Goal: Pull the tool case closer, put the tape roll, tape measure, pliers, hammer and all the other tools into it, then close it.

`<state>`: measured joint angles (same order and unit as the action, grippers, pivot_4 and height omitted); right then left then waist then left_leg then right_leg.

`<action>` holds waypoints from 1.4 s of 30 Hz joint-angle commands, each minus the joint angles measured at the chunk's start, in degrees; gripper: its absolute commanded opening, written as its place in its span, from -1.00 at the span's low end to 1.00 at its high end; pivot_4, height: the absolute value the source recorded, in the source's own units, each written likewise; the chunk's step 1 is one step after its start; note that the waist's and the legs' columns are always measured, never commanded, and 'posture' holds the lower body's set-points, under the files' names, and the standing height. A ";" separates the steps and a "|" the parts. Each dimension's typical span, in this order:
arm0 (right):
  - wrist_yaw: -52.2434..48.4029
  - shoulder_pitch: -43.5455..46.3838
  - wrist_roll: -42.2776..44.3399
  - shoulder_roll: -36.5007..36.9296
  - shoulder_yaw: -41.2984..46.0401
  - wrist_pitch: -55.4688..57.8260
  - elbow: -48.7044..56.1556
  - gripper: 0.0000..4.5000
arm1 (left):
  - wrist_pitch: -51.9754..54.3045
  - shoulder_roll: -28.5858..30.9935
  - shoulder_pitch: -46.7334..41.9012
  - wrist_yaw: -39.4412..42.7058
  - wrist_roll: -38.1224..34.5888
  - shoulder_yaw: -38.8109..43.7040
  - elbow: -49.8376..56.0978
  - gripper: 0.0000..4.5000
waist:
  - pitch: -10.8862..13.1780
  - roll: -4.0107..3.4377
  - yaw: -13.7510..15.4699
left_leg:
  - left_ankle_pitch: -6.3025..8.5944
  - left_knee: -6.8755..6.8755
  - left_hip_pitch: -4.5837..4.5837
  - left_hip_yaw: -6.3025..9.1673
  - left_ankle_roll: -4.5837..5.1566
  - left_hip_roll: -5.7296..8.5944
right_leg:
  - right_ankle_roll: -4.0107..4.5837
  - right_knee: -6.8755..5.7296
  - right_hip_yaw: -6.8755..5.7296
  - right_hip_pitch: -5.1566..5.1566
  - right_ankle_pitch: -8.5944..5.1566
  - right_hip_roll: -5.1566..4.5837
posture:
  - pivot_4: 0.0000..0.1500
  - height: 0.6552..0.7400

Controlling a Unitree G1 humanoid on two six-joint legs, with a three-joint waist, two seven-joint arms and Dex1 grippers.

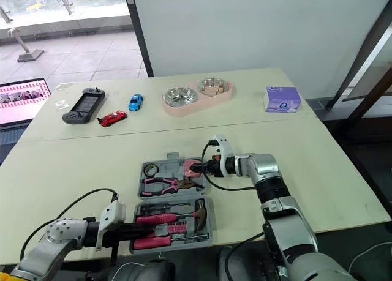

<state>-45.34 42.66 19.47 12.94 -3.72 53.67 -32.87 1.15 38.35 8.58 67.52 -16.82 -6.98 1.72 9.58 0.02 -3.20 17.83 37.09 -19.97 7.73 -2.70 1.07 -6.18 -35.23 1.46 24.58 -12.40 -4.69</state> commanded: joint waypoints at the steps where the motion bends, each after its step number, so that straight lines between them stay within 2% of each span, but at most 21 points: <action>1: -1.76 1.83 1.55 -1.90 1.13 0.30 -3.56 0.99 | 0.16 0.94 -0.42 0.64 -0.54 0.61 1.20 -1.00 | 0.00 0.00 -0.19 | 0.00 0.01 0.00 0.00 0.00 0.00 | 0.00 0.00 0.01 0.00 0.00 0.00 | 1.00 0.91; 6: -3.48 3.27 3.36 -2.61 3.86 0.69 -6.34 0.99 | 0.13 0.86 -1.28 0.65 -0.32 0.69 0.14 -1.00 | 0.00 -0.01 -0.74 | 0.00 -0.01 0.02 0.01 0.00 0.00 | 0.00 -0.02 0.00 0.00 0.00 0.01 | 1.00 0.91; 13: -10.12 2.84 6.62 0.34 4.34 4.94 -2.08 0.99 | -3.77 0.20 -2.10 1.45 0.79 0.47 -4.92 -1.00 | 0.04 -0.06 -0.74 | 0.00 -0.01 -0.09 0.01 0.00 0.00 | 0.00 -0.02 0.01 0.09 0.00 0.00 | 1.00 0.91; 26: -13.02 4.02 7.64 2.17 4.88 5.81 -1.21 0.99 | -8.77 0.31 -1.78 1.82 -1.24 3.68 -9.40 -1.00 | 0.04 -0.07 -0.76 | 0.00 0.00 -0.07 0.02 0.00 0.00 | 0.00 -0.04 0.01 0.10 0.01 0.00 | 1.00 0.91; 35: -13.85 5.04 7.15 2.10 5.09 4.24 -2.95 0.99 | -6.97 0.07 -0.50 2.70 -5.00 7.39 -7.82 -1.00 | 0.06 -0.07 -0.75 | 0.00 0.01 -0.13 0.03 0.00 0.00 | 0.00 -0.02 0.01 0.12 0.01 -0.01 | 1.00 0.91; 42: -14.97 5.14 6.91 2.31 4.12 3.92 -2.72 0.99 | 0.86 1.47 3.40 3.80 -13.91 13.10 -1.10 -1.00 | 0.07 -0.06 -0.77 | 0.00 0.02 -0.31 0.05 0.00 0.00 | 0.00 -0.05 0.01 0.29 0.01 -0.01 | 1.00 0.91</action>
<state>-58.49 46.00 25.07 15.25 0.44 58.11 -36.84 -0.11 38.40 10.83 70.70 -26.88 2.63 -2.19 9.65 -0.04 -3.97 17.83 37.11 -20.27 7.77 -2.71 1.08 -6.19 -35.27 1.47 24.87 -12.38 -4.70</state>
